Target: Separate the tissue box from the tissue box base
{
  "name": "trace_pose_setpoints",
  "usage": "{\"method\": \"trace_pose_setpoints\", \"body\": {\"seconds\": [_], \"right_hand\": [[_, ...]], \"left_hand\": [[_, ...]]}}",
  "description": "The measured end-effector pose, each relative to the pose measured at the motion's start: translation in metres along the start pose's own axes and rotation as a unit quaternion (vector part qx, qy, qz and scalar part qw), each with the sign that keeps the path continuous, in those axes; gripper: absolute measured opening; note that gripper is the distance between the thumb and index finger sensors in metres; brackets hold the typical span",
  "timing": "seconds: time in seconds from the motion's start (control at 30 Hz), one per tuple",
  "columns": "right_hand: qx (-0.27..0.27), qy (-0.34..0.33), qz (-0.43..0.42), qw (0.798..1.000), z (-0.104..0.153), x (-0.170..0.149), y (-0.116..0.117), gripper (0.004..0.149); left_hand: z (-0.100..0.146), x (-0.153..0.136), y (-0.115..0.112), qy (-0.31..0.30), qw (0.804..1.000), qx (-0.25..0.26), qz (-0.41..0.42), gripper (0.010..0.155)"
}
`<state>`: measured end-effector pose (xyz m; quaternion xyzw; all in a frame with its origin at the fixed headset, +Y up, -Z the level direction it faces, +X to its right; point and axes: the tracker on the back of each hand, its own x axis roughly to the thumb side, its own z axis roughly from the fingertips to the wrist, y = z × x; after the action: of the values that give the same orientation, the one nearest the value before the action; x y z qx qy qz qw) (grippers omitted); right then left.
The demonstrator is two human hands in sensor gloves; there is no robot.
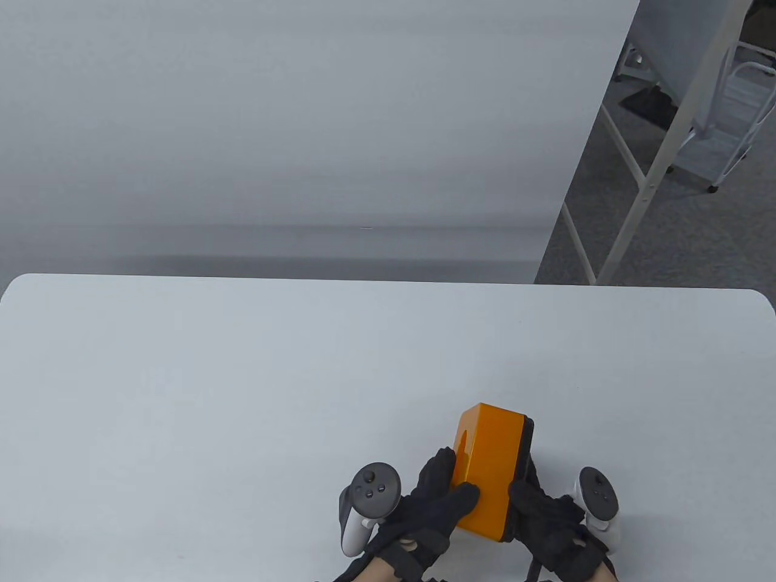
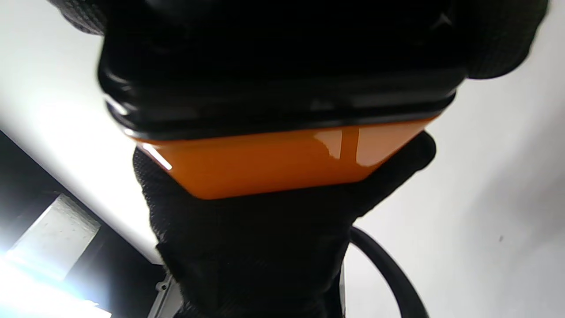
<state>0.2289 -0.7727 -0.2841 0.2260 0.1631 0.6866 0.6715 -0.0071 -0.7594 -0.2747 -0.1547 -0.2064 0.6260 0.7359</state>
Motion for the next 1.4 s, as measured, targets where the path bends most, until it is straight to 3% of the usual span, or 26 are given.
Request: {"method": "trace_pose_setpoints", "body": {"seconds": [0.13, 0.2, 0.27, 0.33, 0.47, 0.53, 0.6, 0.8, 1.1, 1.23, 1.33, 1.4], "right_hand": [[-0.034, 0.023, 0.05, 0.998, -0.001, 0.006, -0.003, 0.118], [-0.048, 0.019, 0.099, 0.994, 0.003, 0.005, -0.011, 0.118], [-0.064, 0.023, 0.091, 0.994, 0.008, 0.003, -0.017, 0.116], [-0.064, 0.028, 0.076, 0.995, 0.012, -0.001, -0.022, 0.114], [-0.049, 0.028, 0.05, 0.997, 0.013, -0.006, -0.025, 0.111], [-0.038, 0.026, 0.043, 0.998, 0.012, -0.007, -0.023, 0.11], [-0.029, 0.026, 0.044, 0.998, 0.011, -0.007, -0.021, 0.109], [-0.015, 0.035, 0.04, 0.998, 0.01, -0.011, -0.019, 0.108], [0.02, 0.028, 0.016, 0.999, 0.008, -0.011, -0.015, 0.107], [0.016, 0.035, 0.016, 0.999, 0.009, -0.013, -0.016, 0.106], [0.007, 0.039, 0.019, 0.999, 0.01, -0.014, -0.019, 0.106], [-0.002, 0.039, 0.019, 0.999, 0.01, -0.014, -0.022, 0.105]], "left_hand": [[0.002, -0.003, 0.002, 0.003, 1.0, 0.029, 0.004, 0.106], [0.003, 0.001, 0.011, -0.009, 0.996, 0.066, -0.057, 0.105], [0.005, 0.007, 0.022, 0.005, 0.993, 0.085, -0.078, 0.106], [0.007, 0.01, 0.034, 0.029, 0.983, 0.095, -0.152, 0.107], [0.01, 0.009, 0.053, 0.095, 0.93, 0.123, -0.333, 0.107], [0.012, 0.005, 0.06, 0.099, 0.908, 0.148, -0.378, 0.106], [0.013, 0.0, 0.067, 0.11, 0.896, 0.167, -0.396, 0.106], [0.016, -0.016, 0.084, 0.193, 0.845, 0.159, -0.473, 0.106], [0.018, -0.035, 0.096, 0.248, 0.785, 0.173, -0.541, 0.106], [0.017, -0.038, 0.094, 0.245, 0.781, 0.142, -0.556, 0.11], [0.017, -0.03, 0.094, 0.221, 0.806, 0.141, -0.531, 0.11], [0.014, -0.017, 0.095, 0.184, 0.81, 0.126, -0.542, 0.109]]}}
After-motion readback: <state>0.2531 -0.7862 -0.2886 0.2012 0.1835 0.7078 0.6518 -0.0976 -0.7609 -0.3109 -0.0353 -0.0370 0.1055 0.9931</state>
